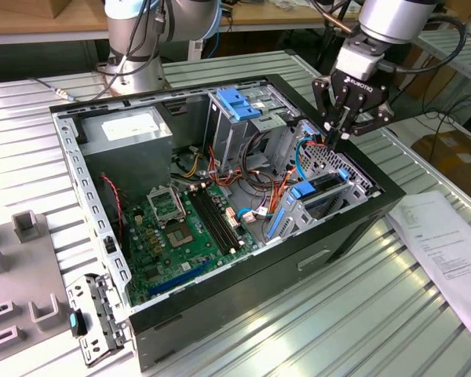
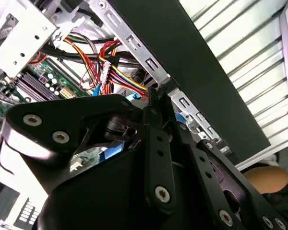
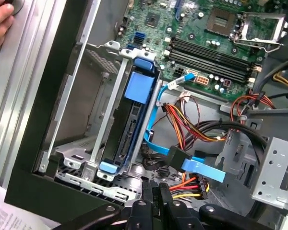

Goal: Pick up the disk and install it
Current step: 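Insert the first disk wire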

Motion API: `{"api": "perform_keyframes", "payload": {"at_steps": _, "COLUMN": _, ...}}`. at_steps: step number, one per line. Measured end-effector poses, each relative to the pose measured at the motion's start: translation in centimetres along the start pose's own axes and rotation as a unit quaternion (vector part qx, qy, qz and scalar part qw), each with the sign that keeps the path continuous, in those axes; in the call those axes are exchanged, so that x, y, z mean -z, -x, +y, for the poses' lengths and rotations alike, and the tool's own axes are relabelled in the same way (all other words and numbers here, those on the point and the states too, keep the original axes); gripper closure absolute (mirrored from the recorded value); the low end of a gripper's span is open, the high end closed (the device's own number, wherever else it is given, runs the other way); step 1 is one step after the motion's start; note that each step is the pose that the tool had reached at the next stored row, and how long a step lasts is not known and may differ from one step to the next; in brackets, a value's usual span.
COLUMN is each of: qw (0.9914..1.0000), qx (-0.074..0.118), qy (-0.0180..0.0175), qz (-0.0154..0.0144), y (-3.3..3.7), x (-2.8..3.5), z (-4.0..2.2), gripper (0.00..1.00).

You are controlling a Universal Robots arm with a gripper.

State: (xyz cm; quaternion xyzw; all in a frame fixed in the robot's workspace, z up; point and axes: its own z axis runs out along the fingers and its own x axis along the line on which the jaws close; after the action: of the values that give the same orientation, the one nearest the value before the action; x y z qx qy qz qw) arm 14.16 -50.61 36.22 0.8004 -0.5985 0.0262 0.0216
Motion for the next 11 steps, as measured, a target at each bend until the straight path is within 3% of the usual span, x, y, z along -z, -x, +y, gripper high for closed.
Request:
{"api": "perform_keyframes", "payload": {"at_steps": 2, "qw": 0.99968, "qx": -0.025, "qy": 0.0018, "qz": 0.0004, "y": 0.01, "x": -0.14, "z": 0.00, "gripper": 0.82}}
{"api": "perform_keyframes", "payload": {"at_steps": 6, "qw": 0.99738, "qx": -0.072, "qy": 0.0054, "qz": 0.0015, "y": 0.04, "x": -0.37, "z": 0.05, "gripper": 0.82}}
{"api": "perform_keyframes", "payload": {"at_steps": 11, "qw": 0.99689, "qx": -0.079, "qy": 0.0059, "qz": 0.0015, "y": 0.03, "x": 0.04, "z": 0.10, "gripper": 0.82}}
